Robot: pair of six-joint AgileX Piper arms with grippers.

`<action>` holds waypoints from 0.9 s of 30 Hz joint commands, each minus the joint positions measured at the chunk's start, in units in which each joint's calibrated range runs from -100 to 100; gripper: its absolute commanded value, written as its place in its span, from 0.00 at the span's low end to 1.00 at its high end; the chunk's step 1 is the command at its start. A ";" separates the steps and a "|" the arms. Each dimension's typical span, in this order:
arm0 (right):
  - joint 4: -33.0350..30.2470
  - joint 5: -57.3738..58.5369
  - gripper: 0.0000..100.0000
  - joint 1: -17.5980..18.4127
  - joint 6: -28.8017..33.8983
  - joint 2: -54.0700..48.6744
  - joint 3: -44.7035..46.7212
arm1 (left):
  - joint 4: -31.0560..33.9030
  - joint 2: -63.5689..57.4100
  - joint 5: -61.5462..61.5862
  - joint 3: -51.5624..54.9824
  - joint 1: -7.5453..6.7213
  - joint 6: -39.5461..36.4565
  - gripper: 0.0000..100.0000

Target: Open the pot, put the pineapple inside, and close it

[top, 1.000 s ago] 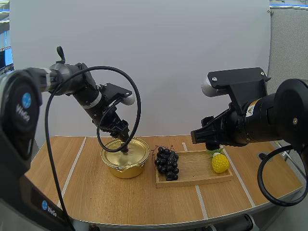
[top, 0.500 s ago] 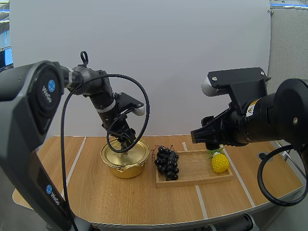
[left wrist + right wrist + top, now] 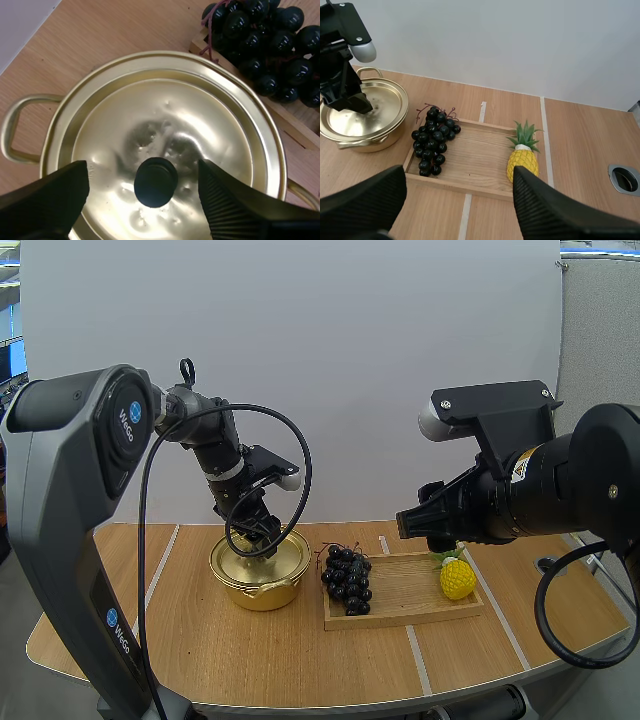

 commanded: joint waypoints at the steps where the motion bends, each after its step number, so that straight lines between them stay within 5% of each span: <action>1: -0.38 -0.31 1.00 -0.22 -0.11 0.01 -0.38 | -1.06 1.36 0.12 -0.79 -0.28 -0.57 1.00; 13: -0.38 -0.31 1.00 -0.22 -0.11 0.01 -0.38 | -1.28 1.83 2.27 -0.79 -0.28 -0.81 0.97; 17: -0.38 -0.31 1.00 -0.22 -0.11 0.01 -0.38 | -1.28 1.83 4.23 -0.79 -0.28 -0.88 0.00; 27: -0.38 -0.31 1.00 -0.22 -0.11 0.01 -0.38 | -1.07 0.49 8.85 -2.59 -0.28 -1.74 0.00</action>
